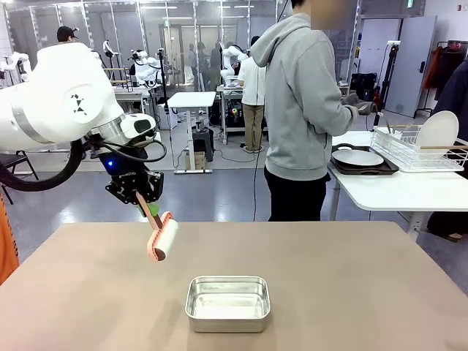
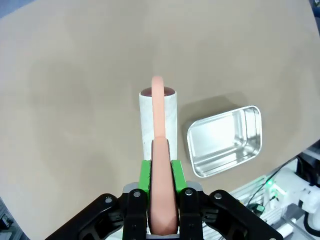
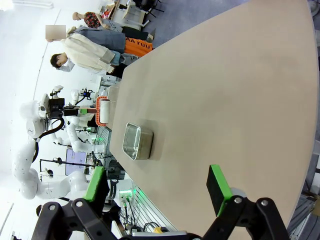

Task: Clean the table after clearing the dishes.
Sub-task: When the right (or left) Handle tray is removed, use the right hand (or left hand) to clean the right (or left) side of the table with the Lint Roller.

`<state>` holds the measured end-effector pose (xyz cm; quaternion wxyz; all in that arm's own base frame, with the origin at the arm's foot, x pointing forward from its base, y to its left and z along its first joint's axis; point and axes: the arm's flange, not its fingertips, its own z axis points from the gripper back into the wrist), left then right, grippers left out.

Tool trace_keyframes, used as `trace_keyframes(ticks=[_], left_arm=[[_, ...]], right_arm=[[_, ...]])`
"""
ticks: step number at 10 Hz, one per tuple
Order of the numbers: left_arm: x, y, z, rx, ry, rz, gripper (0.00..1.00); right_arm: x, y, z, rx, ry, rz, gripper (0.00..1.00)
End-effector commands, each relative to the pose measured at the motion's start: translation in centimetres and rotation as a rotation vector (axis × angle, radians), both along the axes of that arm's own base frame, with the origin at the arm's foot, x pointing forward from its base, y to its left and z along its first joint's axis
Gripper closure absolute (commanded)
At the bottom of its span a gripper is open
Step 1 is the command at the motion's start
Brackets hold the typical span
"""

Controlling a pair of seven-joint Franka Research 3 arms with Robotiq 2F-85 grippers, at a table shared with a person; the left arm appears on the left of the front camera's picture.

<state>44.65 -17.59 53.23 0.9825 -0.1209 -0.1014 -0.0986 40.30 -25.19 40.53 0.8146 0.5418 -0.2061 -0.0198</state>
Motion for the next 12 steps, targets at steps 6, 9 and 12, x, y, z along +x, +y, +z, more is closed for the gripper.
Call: trace_keyframes(ticks=[6,9,12], left_arm=[[1.9,4.1,-2.5,-0.151,0.114,0.075,0.79],[5.5,7.2,-6.9,-0.304,0.172,0.103,0.79],[8.7,8.6,-11.1,-0.410,0.234,0.055,0.79]], right_arm=[[-0.1,0.1,0.2,0.004,-0.015,0.005,0.00],[-0.1,0.1,0.2,0.004,-0.015,0.005,0.00],[-0.1,0.1,0.2,0.004,-0.015,0.005,0.00]])
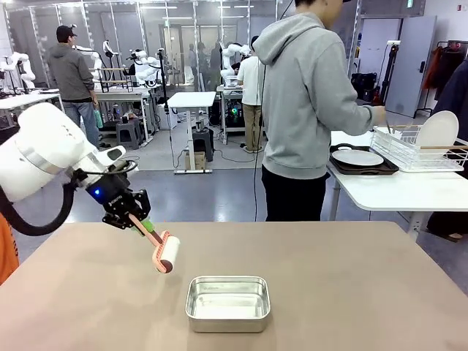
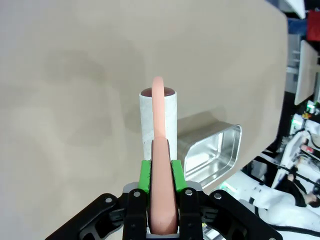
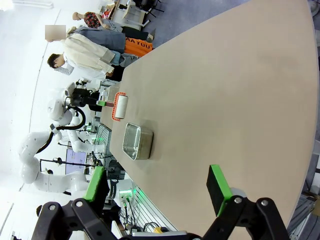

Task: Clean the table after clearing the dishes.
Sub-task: When the right (or left) Handle tray is removed, use the right hand (or left hand) to clean the right (or left) side of the table with the Lint Roller.

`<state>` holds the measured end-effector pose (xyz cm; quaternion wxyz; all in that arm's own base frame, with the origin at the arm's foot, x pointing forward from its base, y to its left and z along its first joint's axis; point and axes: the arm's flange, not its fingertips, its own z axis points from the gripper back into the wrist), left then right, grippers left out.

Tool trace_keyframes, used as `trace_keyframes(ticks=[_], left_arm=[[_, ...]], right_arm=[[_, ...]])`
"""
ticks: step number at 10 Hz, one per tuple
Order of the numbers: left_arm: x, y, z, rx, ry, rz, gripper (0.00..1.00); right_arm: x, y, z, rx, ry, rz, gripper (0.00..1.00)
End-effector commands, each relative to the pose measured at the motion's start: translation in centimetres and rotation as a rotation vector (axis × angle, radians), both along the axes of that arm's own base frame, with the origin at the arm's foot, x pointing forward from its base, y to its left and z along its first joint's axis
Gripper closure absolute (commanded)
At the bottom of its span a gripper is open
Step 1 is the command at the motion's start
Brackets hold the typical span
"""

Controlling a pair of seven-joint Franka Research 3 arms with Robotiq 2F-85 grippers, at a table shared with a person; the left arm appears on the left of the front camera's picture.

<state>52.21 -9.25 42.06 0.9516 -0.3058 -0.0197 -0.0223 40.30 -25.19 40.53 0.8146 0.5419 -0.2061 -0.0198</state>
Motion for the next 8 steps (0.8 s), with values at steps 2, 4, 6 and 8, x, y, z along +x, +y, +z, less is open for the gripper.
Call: trace_keyframes(ticks=[2,4,6,8], left_arm=[[2.0,1.4,-2.5,-0.108,-0.004,-0.030,0.79],[1.9,2.6,-5.2,-0.141,-0.006,-0.019,0.79],[1.6,4.5,-8.3,-0.156,-0.023,0.002,0.79],[1.0,6.5,-9.8,-0.163,-0.030,0.014,0.79]], right_arm=[[-0.1,0.1,0.2,0.004,-0.015,0.005,0.00],[-0.1,0.1,0.2,0.004,-0.015,0.005,0.00],[-0.1,0.1,0.2,0.004,-0.015,0.005,0.00],[-0.1,0.1,0.2,0.004,-0.015,0.005,0.00]])
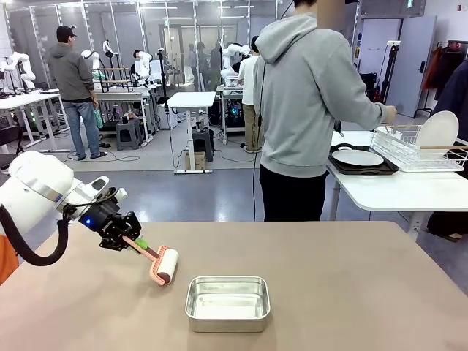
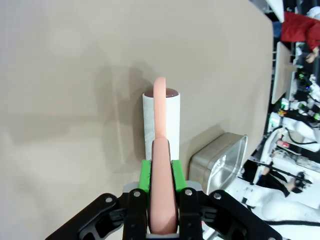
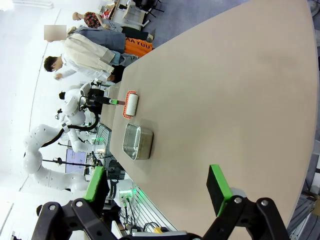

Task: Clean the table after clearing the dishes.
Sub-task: When the right (or left) Handle tray is removed, use the right hand (or left hand) to clean the right (or left) side of the table with the Lint Roller.

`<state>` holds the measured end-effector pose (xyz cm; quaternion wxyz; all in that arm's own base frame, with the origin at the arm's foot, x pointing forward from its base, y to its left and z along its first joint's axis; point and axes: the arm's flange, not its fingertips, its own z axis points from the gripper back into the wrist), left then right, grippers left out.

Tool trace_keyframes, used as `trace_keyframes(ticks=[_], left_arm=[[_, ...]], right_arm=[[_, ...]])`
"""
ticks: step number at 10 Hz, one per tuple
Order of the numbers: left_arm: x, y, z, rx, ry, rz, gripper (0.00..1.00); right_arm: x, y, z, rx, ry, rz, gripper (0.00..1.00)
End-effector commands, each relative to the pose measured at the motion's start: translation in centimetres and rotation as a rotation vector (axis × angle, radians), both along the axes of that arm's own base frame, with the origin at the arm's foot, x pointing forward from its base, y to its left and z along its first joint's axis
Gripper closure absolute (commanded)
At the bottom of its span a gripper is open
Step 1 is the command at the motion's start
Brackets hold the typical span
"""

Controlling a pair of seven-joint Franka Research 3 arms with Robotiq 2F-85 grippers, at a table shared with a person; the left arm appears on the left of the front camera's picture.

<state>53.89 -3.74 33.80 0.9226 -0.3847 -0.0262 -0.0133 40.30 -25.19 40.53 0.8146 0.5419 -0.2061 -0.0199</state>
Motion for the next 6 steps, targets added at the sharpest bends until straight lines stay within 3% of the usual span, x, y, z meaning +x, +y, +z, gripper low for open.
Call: trace_keyframes(ticks=[1,6], left_arm=[[-1.2,2.6,-1.9,0.026,-0.023,0.012,0.79],[-3.7,12.5,-0.8,0.168,-0.069,0.079,0.79]], right_arm=[[-0.1,0.1,0.2,0.004,-0.015,0.005,0.00],[-0.1,0.1,0.2,0.004,-0.015,0.005,0.00]])
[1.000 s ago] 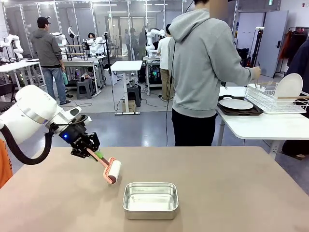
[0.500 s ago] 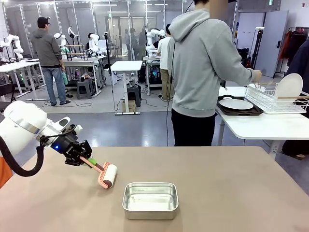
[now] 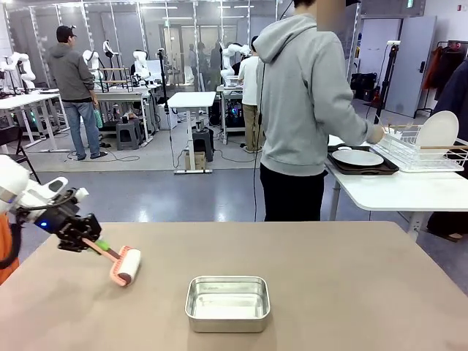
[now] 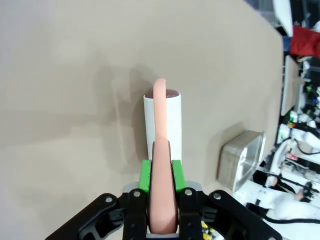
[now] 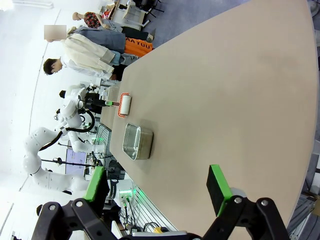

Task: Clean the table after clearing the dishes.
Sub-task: When the right (or left) Handle tray is removed, use the right hand (or left hand) to clean the right (or left) side of the table with the Lint Roller.

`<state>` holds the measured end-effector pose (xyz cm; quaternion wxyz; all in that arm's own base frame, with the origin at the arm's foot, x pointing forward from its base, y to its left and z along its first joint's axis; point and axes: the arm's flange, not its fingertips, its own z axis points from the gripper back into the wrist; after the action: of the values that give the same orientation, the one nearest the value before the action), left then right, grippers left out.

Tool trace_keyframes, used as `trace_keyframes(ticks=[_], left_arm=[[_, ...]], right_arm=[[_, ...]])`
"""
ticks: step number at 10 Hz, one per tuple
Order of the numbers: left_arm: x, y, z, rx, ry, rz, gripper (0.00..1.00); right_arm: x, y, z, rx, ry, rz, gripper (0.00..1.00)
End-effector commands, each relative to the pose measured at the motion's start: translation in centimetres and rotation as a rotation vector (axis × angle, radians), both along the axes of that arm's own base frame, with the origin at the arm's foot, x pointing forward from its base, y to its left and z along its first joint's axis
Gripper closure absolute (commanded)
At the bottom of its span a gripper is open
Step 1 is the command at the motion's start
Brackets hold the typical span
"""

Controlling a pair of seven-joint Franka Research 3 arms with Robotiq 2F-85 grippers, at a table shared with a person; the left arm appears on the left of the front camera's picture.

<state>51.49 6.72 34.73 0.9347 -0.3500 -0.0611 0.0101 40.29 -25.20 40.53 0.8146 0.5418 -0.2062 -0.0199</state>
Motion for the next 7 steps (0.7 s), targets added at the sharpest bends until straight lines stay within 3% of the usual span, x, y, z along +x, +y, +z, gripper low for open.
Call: trace_keyframes(ticks=[1,4,7], left_arm=[[-1.7,4.2,-1.6,0.143,-0.021,0.040,0.79],[-2.6,9.6,-1.0,0.346,0.000,0.153,0.79],[-2.8,11.8,-0.4,0.542,0.028,0.167,0.79]], right_arm=[[-0.1,0.1,0.2,0.004,-0.014,0.006,0.00],[-0.1,0.1,0.2,0.004,-0.014,0.006,0.00],[-0.1,0.1,0.2,0.004,-0.014,0.006,0.00]])
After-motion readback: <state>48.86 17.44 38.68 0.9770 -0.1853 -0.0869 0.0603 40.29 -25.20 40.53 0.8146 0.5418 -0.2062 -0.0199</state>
